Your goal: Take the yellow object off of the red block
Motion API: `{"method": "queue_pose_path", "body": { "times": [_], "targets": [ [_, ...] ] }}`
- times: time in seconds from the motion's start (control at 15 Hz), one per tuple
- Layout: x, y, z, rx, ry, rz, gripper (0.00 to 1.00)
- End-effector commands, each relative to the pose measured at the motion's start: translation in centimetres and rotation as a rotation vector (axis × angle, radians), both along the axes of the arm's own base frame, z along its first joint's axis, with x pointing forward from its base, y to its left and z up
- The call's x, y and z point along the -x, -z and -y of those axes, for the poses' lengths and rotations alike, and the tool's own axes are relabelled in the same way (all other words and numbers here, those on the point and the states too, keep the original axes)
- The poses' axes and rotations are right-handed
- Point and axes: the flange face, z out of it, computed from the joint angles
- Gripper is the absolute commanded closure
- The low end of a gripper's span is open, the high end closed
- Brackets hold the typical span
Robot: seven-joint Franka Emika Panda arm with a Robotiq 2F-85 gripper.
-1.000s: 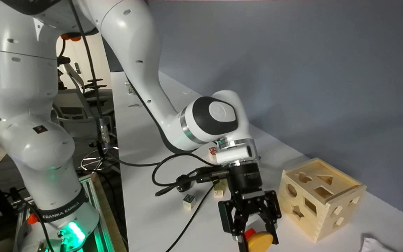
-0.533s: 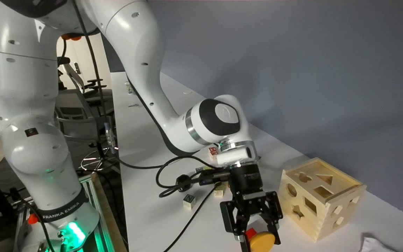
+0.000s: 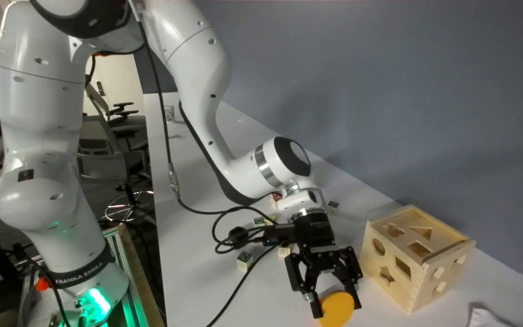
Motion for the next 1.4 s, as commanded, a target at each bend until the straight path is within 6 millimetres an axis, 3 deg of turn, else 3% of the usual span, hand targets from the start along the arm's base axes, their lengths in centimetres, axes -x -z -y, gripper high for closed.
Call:
{"method": "queue_pose_path", "body": {
  "times": [0.0,0.6,1.33],
  "targets": [
    [-0.7,1.4,0.0,0.079,-0.008,0.006,0.45],
    [-0.8,3.9,0.0,0.103,-0.030,0.052,0.45],
    [-1.5,4.1,-2.0,0.134,-0.059,0.075,0.45]
  ]
}}
